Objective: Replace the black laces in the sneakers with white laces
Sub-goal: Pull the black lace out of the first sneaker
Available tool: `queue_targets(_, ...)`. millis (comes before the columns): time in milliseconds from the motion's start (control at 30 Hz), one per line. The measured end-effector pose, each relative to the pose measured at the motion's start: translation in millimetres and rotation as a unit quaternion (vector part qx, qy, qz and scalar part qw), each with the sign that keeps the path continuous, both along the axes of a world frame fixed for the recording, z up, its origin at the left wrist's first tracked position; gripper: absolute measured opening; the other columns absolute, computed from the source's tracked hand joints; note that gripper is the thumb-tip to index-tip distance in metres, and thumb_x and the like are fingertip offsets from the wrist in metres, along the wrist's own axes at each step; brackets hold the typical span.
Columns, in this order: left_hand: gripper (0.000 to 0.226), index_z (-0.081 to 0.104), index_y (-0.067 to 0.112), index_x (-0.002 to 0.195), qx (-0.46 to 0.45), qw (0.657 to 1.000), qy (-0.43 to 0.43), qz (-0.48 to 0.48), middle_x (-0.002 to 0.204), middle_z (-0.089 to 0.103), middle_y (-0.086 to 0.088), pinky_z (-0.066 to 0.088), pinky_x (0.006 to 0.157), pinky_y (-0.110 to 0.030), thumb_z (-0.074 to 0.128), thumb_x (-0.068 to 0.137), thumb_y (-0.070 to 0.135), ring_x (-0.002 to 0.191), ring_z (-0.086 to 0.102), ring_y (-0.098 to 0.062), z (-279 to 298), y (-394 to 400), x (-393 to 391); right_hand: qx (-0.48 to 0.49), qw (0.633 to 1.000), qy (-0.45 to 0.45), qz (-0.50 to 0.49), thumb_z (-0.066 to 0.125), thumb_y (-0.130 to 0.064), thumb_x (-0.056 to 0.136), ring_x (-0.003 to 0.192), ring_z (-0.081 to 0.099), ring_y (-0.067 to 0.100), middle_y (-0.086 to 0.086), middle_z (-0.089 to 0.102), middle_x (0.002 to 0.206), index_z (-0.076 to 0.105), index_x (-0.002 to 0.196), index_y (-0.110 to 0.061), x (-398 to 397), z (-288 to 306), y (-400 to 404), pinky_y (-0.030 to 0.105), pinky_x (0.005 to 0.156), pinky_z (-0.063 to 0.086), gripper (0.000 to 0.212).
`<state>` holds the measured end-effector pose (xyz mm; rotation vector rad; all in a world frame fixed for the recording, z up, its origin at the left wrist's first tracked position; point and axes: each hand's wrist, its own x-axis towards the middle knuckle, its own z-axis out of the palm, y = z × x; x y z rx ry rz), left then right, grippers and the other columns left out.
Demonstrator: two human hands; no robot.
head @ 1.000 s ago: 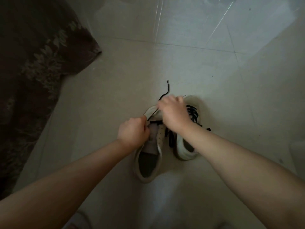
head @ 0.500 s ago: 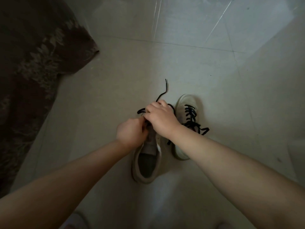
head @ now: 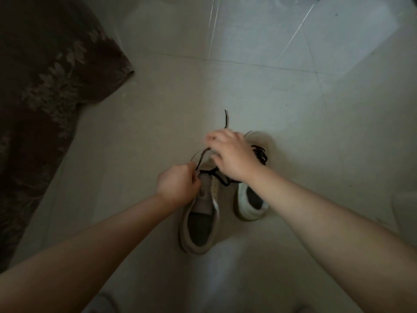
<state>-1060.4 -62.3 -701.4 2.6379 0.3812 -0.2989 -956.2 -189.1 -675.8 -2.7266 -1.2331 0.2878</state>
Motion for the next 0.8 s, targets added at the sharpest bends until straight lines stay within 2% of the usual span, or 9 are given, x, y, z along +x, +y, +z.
queue_targets(100, 0.02, 0.059, 0.016, 0.099, 0.005, 1.0, -0.005, -0.006, 0.098, 0.068, -0.011, 0.042, 0.065, -0.031, 0.052, 0.087, 0.03, 0.095, 0.062, -0.034, 1, -2, 1, -0.082, 0.991, -0.006, 0.102, 0.048, -0.005, 0.082, 0.119, 0.042, 0.024, 0.002, 0.057, 0.115, 0.063, 0.113, -0.014, -15, -11, 15, 0.034, 0.096, 0.023, 0.035)
queue_targets(200, 0.021, 0.059, 0.015, 0.1, 0.007, 1.0, -0.01, -0.006, 0.099, 0.068, -0.012, 0.036, 0.062, -0.03, 0.053, 0.086, 0.029, 0.095, 0.062, -0.034, 0, -1, 1, -0.032, 0.991, -0.039, 0.128, 0.042, -0.002, 0.068, 0.084, 0.058, 0.027, 0.003, 0.06, 0.076, 0.067, 0.075, -0.011, -20, -15, 18, 0.034, 0.074, 0.024, 0.028)
queue_targets(267, 0.016, 0.058, 0.015, 0.094, -0.001, 1.0, -0.001, -0.003, 0.096, 0.067, -0.011, 0.039, 0.063, -0.03, 0.053, 0.086, 0.028, 0.094, 0.062, -0.033, 0, 0, 1, -0.01, 0.988, -0.064, 0.139, 0.051, -0.005, 0.058, 0.066, 0.057, 0.024, 0.0, 0.054, 0.059, 0.063, 0.058, -0.015, -17, -12, 19, 0.033, 0.066, 0.02, 0.016)
queue_targets(333, 0.011, 0.056, 0.018, 0.086, -0.004, 1.0, 0.007, 0.003, 0.093, 0.067, -0.01, 0.041, 0.063, -0.03, 0.053, 0.085, 0.028, 0.091, 0.063, -0.032, 0, 2, -1, -0.016, 0.992, -0.094, 0.077, 0.057, -0.004, 0.067, 0.079, 0.058, 0.024, -0.001, 0.061, 0.071, 0.068, 0.069, -0.018, 0, -7, 17, 0.033, 0.072, 0.022, 0.018)
queue_targets(400, 0.01, 0.052, 0.02, 0.081, -0.005, 1.0, 0.012, 0.018, 0.09, 0.067, -0.008, 0.039, 0.062, -0.029, 0.052, 0.085, 0.028, 0.09, 0.062, -0.031, -2, 7, -2, -0.001, 0.992, -0.1, -0.074, 0.053, -0.012, 0.087, 0.102, 0.053, 0.023, -0.002, 0.066, 0.098, 0.071, 0.093, -0.023, 23, 10, 9, 0.032, 0.082, 0.023, 0.022)
queue_targets(500, 0.012, 0.048, 0.021, 0.078, -0.005, 1.0, 0.012, 0.027, 0.089, 0.067, -0.008, 0.038, 0.061, -0.028, 0.05, 0.087, 0.029, 0.088, 0.062, -0.031, -4, 10, -3, 0.046, 0.975, -0.108, -0.187, 0.052, -0.018, 0.092, 0.108, 0.048, 0.022, -0.003, 0.065, 0.108, 0.069, 0.101, -0.024, 40, 24, -10, 0.031, 0.085, 0.023, 0.02)
queue_targets(667, 0.013, 0.056, 0.018, 0.087, 0.005, 1.0, 0.001, 0.014, 0.091, 0.067, -0.008, 0.044, 0.066, -0.031, 0.05, 0.087, 0.029, 0.091, 0.063, -0.031, -2, 5, -1, 0.005, 0.998, -0.066, -0.003, 0.063, -0.003, 0.077, 0.123, 0.047, 0.028, 0.006, 0.057, 0.128, 0.065, 0.116, -0.017, -9, -1, 3, 0.045, 0.105, 0.024, 0.041)
queue_targets(733, 0.016, 0.058, 0.017, 0.093, 0.008, 1.0, -0.001, 0.01, 0.094, 0.067, -0.009, 0.042, 0.066, -0.031, 0.051, 0.087, 0.031, 0.092, 0.063, -0.032, 0, 4, 0, -0.003, 0.997, -0.046, 0.055, 0.062, 0.001, 0.075, 0.12, 0.05, 0.031, 0.01, 0.062, 0.121, 0.071, 0.103, -0.013, -18, -12, 14, 0.053, 0.11, 0.02, 0.033)
queue_targets(800, 0.02, 0.058, 0.016, 0.097, 0.009, 1.0, -0.001, 0.008, 0.096, 0.067, -0.01, 0.039, 0.064, -0.03, 0.052, 0.088, 0.032, 0.093, 0.063, -0.033, 0, 4, 1, -0.006, 0.996, -0.043, 0.083, 0.051, 0.003, 0.075, 0.106, 0.056, 0.032, 0.01, 0.067, 0.096, 0.073, 0.086, -0.008, -21, -17, 21, 0.055, 0.11, 0.018, 0.026)
